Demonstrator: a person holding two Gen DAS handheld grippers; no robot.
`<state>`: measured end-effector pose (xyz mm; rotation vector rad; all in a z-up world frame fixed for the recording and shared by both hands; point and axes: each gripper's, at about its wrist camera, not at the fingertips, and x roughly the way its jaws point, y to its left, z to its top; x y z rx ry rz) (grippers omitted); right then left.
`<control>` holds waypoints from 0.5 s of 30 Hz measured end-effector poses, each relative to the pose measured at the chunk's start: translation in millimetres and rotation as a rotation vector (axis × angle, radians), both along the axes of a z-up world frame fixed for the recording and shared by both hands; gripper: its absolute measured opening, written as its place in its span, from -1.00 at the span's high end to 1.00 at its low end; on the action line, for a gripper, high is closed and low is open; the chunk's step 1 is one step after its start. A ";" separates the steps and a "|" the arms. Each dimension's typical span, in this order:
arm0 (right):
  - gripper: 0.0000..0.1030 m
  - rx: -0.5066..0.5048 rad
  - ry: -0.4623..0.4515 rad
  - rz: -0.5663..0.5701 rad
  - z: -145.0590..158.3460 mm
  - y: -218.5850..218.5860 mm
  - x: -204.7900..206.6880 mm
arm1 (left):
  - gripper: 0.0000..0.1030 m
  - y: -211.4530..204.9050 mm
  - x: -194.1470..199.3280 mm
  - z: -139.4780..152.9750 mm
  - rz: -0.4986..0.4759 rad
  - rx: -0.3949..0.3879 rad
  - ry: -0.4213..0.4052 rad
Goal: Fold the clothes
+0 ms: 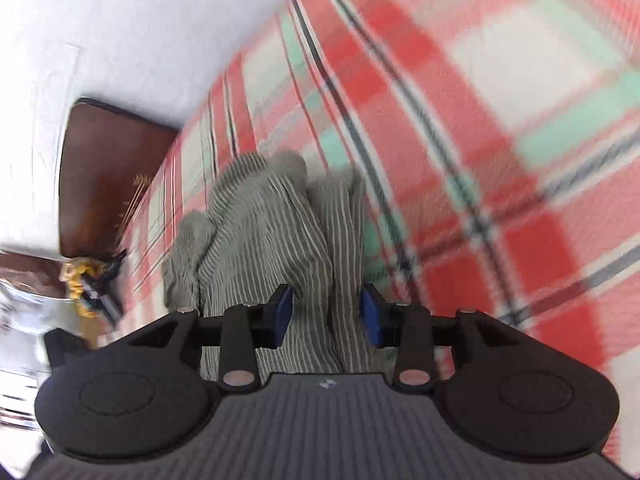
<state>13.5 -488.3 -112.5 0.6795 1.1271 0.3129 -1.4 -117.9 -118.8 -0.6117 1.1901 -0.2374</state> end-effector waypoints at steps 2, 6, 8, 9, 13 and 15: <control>0.33 -0.022 -0.095 0.007 20.1 5.7 1.2 | 0.06 5.4 2.1 19.8 -0.033 0.013 -0.054; 0.48 -0.014 -0.167 0.045 28.4 31.2 22.1 | 0.04 -13.5 20.0 39.3 -0.169 0.008 -0.145; 0.50 -0.035 -0.148 0.047 18.2 41.8 34.8 | 0.02 -34.0 26.9 30.3 -0.248 0.047 -0.154; 0.50 -0.053 -0.134 0.048 11.5 46.3 38.6 | 0.00 -43.8 29.5 23.5 -0.285 0.074 -0.152; 0.71 -0.148 -0.040 -0.003 -14.7 43.9 39.9 | 0.00 -52.1 25.7 -19.2 -0.347 0.145 -0.087; 0.74 -0.152 -0.019 -0.024 -16.3 38.8 35.2 | 0.00 -43.8 24.0 -22.5 -0.318 0.109 -0.078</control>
